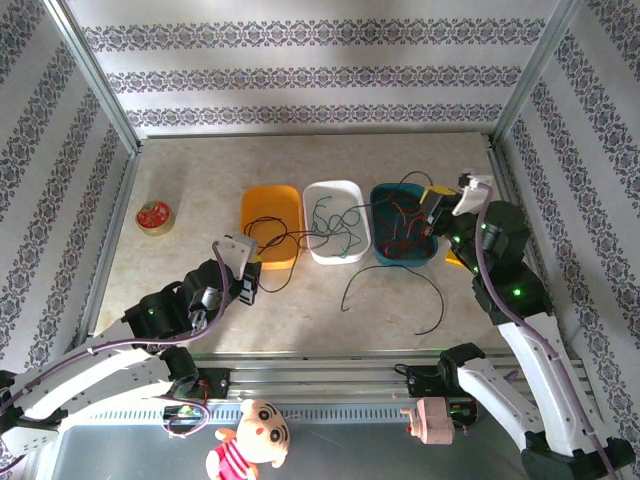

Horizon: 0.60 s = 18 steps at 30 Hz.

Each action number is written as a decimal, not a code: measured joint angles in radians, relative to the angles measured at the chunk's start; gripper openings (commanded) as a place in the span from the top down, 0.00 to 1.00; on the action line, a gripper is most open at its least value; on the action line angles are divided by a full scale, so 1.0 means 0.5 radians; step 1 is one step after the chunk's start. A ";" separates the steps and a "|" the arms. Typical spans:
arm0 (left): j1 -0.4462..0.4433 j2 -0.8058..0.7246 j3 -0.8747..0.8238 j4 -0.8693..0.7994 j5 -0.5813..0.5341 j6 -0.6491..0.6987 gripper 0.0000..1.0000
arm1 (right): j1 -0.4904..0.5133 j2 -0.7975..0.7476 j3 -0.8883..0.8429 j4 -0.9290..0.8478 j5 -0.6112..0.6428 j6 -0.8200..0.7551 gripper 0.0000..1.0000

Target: Untangle the cables

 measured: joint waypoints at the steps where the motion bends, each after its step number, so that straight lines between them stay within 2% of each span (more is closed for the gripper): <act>1: 0.010 -0.008 -0.014 -0.006 -0.015 -0.011 1.00 | -0.002 -0.010 0.001 0.011 0.044 0.014 1.00; 5: 0.039 -0.080 -0.076 -0.025 -0.047 -0.056 1.00 | -0.014 -0.008 0.001 0.080 0.117 0.068 1.00; 10: 0.044 -0.237 -0.123 -0.005 -0.040 -0.063 1.00 | 0.023 0.202 0.060 0.139 -0.152 0.104 1.00; 14: 0.048 -0.329 -0.124 0.050 -0.114 -0.069 1.00 | 0.233 0.461 0.117 0.159 -0.340 0.098 1.00; 18: 0.050 -0.330 -0.101 0.057 -0.397 -0.128 1.00 | 0.476 0.720 0.208 0.201 -0.478 0.089 1.00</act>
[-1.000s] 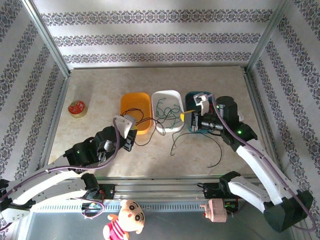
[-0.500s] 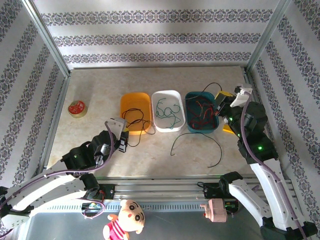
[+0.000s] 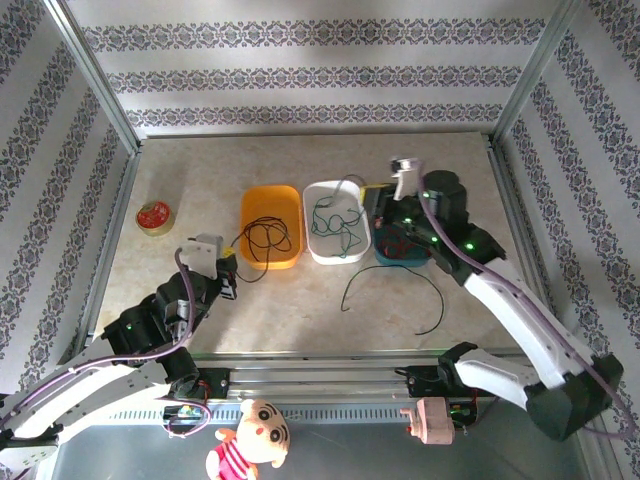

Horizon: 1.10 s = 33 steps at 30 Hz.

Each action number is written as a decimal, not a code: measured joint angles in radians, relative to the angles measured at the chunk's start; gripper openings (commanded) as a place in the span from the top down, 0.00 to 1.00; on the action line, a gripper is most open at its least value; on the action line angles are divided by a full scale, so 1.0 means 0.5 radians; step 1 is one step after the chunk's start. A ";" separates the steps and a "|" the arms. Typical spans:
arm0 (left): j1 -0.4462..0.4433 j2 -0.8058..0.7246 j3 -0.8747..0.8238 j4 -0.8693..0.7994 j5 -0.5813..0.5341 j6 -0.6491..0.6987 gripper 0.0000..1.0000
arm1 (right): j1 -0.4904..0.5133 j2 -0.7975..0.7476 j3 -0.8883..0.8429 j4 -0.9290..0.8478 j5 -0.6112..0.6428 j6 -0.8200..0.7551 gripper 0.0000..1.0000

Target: Untangle the cables

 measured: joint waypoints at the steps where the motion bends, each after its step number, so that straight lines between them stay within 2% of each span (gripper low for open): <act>1: 0.000 0.003 0.010 0.000 -0.075 -0.017 1.00 | 0.051 0.064 0.027 0.021 -0.027 -0.003 1.00; 6: 0.001 0.008 0.039 0.063 -0.579 -0.118 1.00 | 0.266 0.431 0.165 0.172 -0.151 0.005 1.00; 9: 0.001 0.051 0.041 0.121 -0.747 -0.136 1.00 | 0.328 0.674 0.248 0.280 -0.213 0.034 1.00; 13: 0.001 0.150 0.065 0.151 -0.812 -0.137 1.00 | 0.349 0.986 0.397 0.381 -0.260 0.081 1.00; 22: 0.001 0.179 0.077 0.152 -0.787 -0.181 1.00 | 0.334 1.463 0.665 0.477 -0.225 0.158 0.99; 26: 0.001 0.174 0.077 0.198 -0.723 -0.162 1.00 | 0.330 1.654 0.740 0.462 -0.210 0.230 0.77; 28: 0.001 0.174 0.077 0.241 -0.666 -0.134 1.00 | 0.330 1.717 0.743 0.413 -0.201 0.262 0.60; 29: 0.001 0.174 0.077 0.259 -0.636 -0.122 1.00 | 0.331 1.726 0.738 0.385 -0.189 0.270 0.54; 33: 0.001 0.191 0.077 0.339 -0.507 -0.058 1.00 | 0.330 1.657 0.681 0.298 -0.101 0.234 0.47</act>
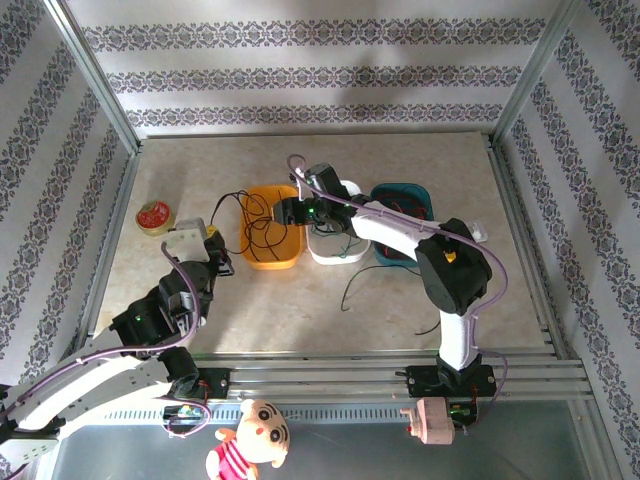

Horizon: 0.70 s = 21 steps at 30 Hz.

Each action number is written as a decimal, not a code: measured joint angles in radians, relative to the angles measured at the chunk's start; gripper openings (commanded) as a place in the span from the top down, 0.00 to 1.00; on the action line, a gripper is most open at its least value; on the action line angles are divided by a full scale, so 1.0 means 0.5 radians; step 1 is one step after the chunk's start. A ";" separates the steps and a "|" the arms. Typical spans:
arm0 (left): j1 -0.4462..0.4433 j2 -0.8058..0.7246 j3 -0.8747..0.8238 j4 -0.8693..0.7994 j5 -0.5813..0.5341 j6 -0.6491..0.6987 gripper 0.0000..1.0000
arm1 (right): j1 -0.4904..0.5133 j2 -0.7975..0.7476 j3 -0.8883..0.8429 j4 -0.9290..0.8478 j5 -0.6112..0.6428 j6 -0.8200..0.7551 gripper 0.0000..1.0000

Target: Untangle the cables

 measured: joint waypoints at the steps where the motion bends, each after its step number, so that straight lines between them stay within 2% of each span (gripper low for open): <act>1: 0.000 0.008 0.000 0.010 0.039 0.016 1.00 | 0.000 -0.054 -0.025 -0.032 0.043 -0.021 0.47; 8: 0.000 0.056 0.000 0.088 0.259 0.080 1.00 | -0.009 -0.586 -0.256 -0.094 0.175 -0.137 0.48; 15: 0.004 0.137 0.011 0.114 0.462 0.083 1.00 | -0.018 -1.051 -0.507 -0.059 -0.253 -0.229 0.48; 21: 0.026 0.195 0.014 0.127 0.687 0.099 1.00 | -0.018 -1.207 -0.632 -0.075 -0.519 -0.230 0.49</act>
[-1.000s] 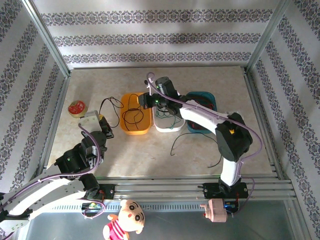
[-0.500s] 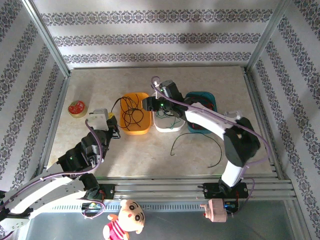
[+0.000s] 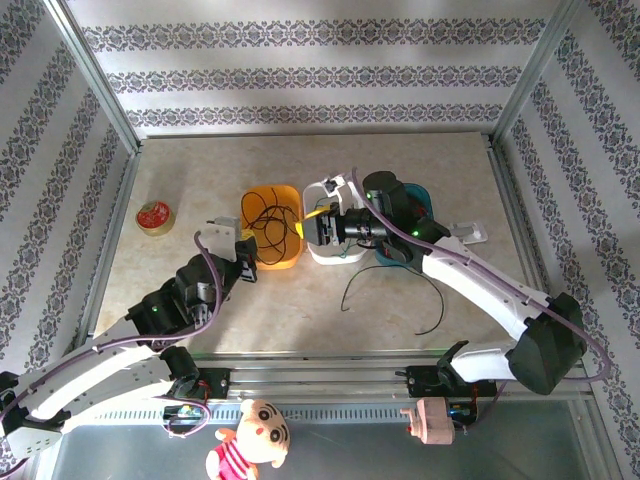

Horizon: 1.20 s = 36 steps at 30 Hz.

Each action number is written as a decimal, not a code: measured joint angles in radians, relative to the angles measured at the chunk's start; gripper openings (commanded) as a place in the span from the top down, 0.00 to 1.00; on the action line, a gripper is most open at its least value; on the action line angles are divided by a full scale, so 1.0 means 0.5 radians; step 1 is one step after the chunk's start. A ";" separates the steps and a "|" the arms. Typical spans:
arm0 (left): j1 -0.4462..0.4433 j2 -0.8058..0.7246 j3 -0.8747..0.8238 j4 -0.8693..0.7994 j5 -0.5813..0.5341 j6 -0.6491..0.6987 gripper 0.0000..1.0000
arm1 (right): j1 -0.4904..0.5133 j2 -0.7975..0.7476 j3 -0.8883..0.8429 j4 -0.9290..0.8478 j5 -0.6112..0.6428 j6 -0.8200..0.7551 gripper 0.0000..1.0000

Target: Untangle the cables

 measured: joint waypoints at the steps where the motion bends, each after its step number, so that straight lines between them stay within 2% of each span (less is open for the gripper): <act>1: 0.000 0.014 0.005 0.001 0.050 0.008 1.00 | 0.000 0.000 -0.005 0.000 -0.017 0.001 0.49; 5: 0.000 0.066 0.027 0.005 0.178 0.027 1.00 | 0.001 0.023 -0.008 0.003 -0.053 0.000 0.52; 8: 0.000 0.085 0.031 0.018 0.240 0.029 1.00 | 0.001 0.096 -0.008 0.000 -0.072 -0.002 0.60; 11: 0.000 0.086 0.032 0.049 0.253 0.031 1.00 | 0.001 0.192 -0.008 -0.027 -0.076 -0.008 0.74; 13: 0.000 0.083 0.040 0.062 0.256 0.037 1.00 | 0.001 0.221 -0.027 -0.040 -0.063 -0.008 0.87; 18: 0.000 0.032 0.043 0.087 0.256 0.065 1.00 | -0.005 0.179 -0.150 -0.043 0.026 0.000 0.99; 23: 0.000 -0.018 0.063 0.089 0.237 0.091 1.00 | -0.133 0.058 -0.320 -0.031 0.124 0.013 1.00; 30: 0.000 -0.133 0.089 0.089 0.047 0.127 1.00 | -0.478 -0.197 -0.557 -0.045 0.262 0.095 1.00; 36: 0.000 -0.120 0.092 0.090 -0.024 0.145 1.00 | -0.526 -0.340 -0.608 -0.046 0.239 0.101 1.00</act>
